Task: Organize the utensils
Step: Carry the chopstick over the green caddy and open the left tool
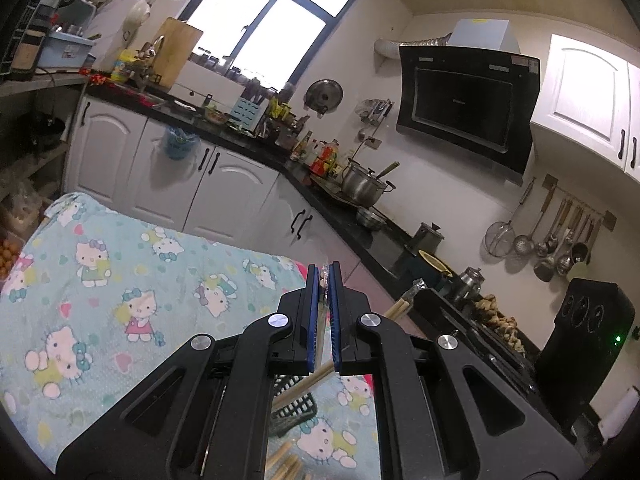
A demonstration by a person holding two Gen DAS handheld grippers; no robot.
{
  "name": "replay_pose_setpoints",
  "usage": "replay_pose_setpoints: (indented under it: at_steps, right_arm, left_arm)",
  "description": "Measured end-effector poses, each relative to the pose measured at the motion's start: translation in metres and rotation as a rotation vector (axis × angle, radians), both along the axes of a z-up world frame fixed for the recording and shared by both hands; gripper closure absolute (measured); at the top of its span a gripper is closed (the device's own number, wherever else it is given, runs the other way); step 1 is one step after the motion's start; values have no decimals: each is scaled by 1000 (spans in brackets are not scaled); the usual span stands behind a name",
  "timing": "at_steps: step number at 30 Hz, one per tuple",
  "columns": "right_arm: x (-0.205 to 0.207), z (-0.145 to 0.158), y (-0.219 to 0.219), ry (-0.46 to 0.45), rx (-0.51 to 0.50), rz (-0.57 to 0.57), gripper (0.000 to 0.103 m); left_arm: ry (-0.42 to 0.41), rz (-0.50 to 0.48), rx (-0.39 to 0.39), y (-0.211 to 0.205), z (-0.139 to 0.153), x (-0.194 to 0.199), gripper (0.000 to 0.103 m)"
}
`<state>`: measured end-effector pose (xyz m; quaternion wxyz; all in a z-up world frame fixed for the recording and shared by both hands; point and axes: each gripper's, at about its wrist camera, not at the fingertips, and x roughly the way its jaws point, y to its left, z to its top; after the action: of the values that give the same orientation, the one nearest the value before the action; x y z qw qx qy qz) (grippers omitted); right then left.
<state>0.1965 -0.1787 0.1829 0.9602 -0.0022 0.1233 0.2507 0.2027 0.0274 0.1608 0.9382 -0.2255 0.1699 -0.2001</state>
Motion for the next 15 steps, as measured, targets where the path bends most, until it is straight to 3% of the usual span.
replay_pose_setpoints:
  at_steps: [15]
  right_arm:
    - [28, -33, 6, 85, 5, -42, 102]
  left_arm:
    - [36, 20, 21, -1, -24, 19, 100]
